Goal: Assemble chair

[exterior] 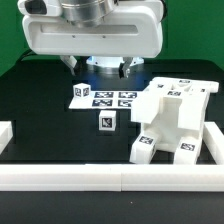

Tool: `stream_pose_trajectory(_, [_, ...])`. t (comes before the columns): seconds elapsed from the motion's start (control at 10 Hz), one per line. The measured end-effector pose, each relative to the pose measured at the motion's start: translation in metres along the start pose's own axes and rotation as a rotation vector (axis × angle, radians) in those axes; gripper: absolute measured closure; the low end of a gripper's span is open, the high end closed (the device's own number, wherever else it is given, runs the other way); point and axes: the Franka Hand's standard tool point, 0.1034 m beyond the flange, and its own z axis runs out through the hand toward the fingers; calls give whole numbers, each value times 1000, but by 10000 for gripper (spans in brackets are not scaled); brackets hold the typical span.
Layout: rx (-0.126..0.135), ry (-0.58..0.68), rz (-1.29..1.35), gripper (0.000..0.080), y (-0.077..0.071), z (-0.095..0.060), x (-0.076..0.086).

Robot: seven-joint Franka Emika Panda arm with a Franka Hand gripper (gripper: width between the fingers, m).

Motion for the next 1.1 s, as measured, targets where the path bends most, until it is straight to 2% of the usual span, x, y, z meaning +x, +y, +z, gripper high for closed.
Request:
stream_pose_trajectory(0.1, [79, -55, 66, 151, 7, 12, -3])
stream_pose_trajectory(0.2, [128, -105, 118, 151, 20, 23, 0])
stream_pose_trajectory(0.3, [148, -141, 135, 151, 25, 28, -1])
stream_pose_trajectory(0.7, [147, -151, 136, 151, 27, 31, -1])
stream_pose_trajectory(0.8, [156, -165, 156, 151, 29, 34, -3])
stream_pose_trajectory(0.9, [191, -234, 233, 151, 37, 48, -7])
stream_pose_trajectory(1.0, [197, -270, 296, 151, 42, 61, -6])
stream_pose_trajectory(1.1, [227, -310, 345, 151, 37, 72, -9])
